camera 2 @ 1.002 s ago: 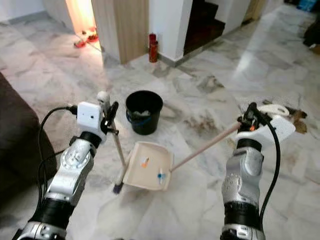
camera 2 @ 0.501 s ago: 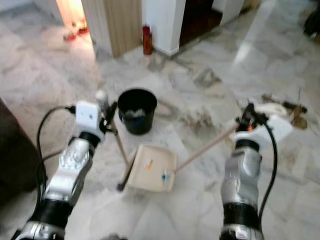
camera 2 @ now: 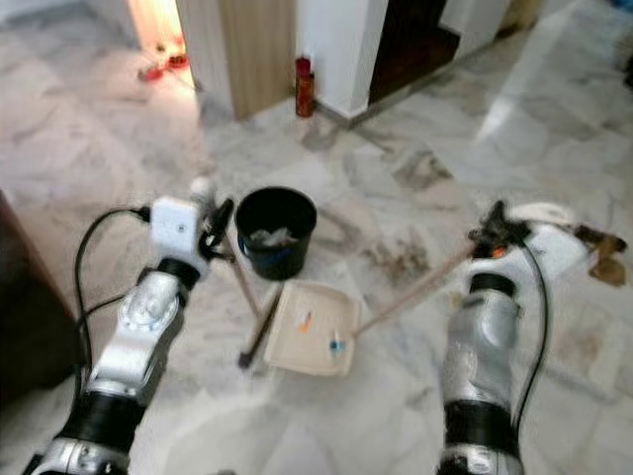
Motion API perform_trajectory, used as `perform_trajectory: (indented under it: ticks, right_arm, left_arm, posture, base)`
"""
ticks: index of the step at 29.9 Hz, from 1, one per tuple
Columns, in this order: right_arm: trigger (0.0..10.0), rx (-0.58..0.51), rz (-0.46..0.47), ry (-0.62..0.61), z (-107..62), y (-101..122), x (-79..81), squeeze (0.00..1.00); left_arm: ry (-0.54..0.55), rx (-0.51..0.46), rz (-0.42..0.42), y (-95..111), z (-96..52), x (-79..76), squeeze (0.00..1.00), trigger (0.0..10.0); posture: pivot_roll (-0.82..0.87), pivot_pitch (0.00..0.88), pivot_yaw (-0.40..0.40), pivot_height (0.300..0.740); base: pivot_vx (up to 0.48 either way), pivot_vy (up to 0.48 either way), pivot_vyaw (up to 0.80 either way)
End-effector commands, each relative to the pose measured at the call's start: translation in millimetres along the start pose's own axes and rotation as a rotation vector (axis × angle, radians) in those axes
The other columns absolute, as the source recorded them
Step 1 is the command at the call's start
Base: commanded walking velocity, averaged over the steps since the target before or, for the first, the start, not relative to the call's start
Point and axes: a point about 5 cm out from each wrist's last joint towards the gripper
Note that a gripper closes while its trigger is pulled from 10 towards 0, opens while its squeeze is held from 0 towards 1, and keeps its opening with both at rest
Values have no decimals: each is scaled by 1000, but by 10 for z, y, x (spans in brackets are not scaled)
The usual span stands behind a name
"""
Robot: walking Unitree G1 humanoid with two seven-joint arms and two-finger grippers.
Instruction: Sweep floor
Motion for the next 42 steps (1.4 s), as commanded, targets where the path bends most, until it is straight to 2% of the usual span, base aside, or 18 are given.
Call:
perform_trajectory:
  ticks: [1,9,12,26,31,42]
  right_arm:
    - [10000,-69,47,-10,47,151,-7,0]
    - [10000,-68,49,-11,47,146,-10,0]
    - [10000,-65,63,-14,52,144,-16,0]
    - [10000,-64,72,4,60,147,12,0]
    - [10000,-86,73,7,70,209,15,0]
    - [10000,-193,78,13,103,545,14,0]
  left_arm:
    - [-17,-42,6,85,27,-55,0,10000]
    - [-20,-43,4,86,30,-58,0,10000]
    - [-22,-46,5,89,32,-63,0,10000]
    - [-30,-52,-9,91,36,-70,0,10000]
    - [-33,-51,-11,87,43,-79,0,10000]
    - [-35,-47,-14,71,55,-96,0,10000]
  posture:
    - [149,101,-43,740]
    - [149,99,-45,740]
    - [149,100,-45,740]
    - [149,82,-45,740]
    - [149,77,-45,740]
    - [143,70,-55,740]
  base:
    - [337,0,800]
    - [337,0,768]
    - [335,0,0]
    - [0,0,0]
    - [0,0,0]
    - [0,0,0]
Point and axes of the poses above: a point about 5 cm out from each wrist's last joint towards the gripper, its own z axis pointing out of the wrist towards the gripper, its own y axis along the axis of the wrist's last joint, x = y × z, and after that the axes turned 15 degrees about -z, right-handed
